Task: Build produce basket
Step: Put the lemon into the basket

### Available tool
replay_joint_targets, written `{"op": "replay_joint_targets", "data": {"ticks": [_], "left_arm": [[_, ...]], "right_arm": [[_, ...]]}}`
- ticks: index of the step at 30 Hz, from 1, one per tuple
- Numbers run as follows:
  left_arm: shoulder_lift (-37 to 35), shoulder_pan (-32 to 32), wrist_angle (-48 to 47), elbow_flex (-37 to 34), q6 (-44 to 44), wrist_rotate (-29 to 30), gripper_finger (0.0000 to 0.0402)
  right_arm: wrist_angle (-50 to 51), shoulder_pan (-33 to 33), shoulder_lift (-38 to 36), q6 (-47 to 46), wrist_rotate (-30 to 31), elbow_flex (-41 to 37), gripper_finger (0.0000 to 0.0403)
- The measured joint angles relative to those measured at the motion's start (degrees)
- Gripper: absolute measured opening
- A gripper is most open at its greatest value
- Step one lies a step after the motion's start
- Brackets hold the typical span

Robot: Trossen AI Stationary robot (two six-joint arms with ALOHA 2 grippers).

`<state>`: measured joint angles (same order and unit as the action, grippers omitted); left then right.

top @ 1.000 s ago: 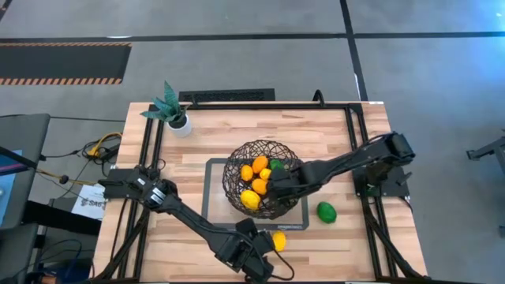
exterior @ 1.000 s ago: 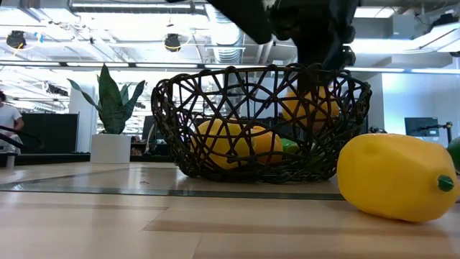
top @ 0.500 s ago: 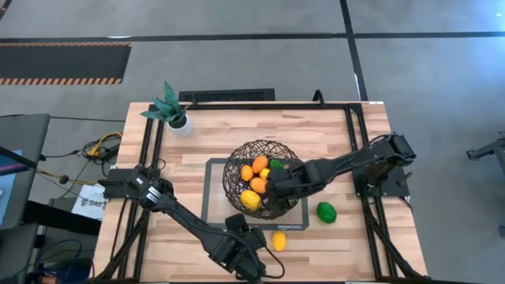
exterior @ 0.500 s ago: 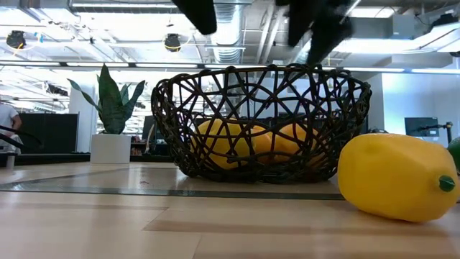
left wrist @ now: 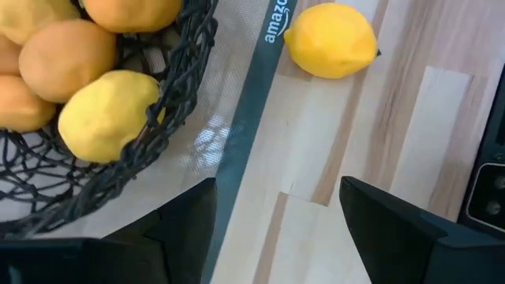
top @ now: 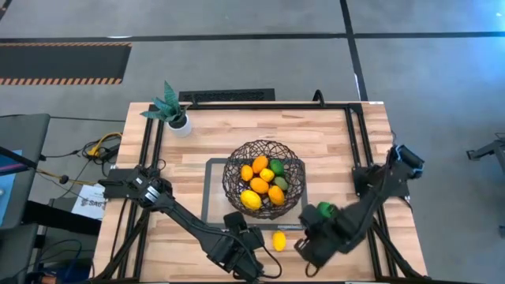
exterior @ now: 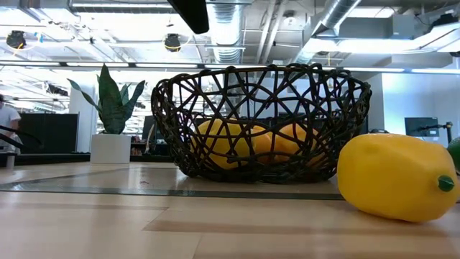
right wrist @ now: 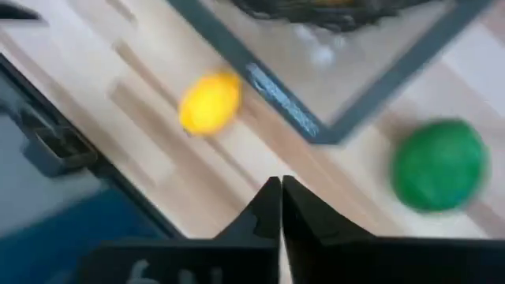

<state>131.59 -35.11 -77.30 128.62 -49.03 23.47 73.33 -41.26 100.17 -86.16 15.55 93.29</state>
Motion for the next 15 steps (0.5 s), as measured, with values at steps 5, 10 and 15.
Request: {"op": "replay_joint_targets", "data": {"ticks": [5, 10, 15], "left_arm": [[0.0, 0.4, 0.2, 0.0, 3.1, 0.2, 0.0255], [0.0, 0.5, 0.7, 0.0, 6.5, 1.1, 0.0255], [0.0, 0.6, 0.7, 0.0, 7.9, 0.4, 0.0255]], "right_arm": [[-1.5, -2.0, 4.9, -8.0, 5.4, 0.1, 0.0017], [-4.7, -0.6, 12.2, -8.0, 5.2, 0.0, 0.0006], [-11.7, 1.5, 17.0, -2.4, 2.4, 0.0, 0.0003]]}}
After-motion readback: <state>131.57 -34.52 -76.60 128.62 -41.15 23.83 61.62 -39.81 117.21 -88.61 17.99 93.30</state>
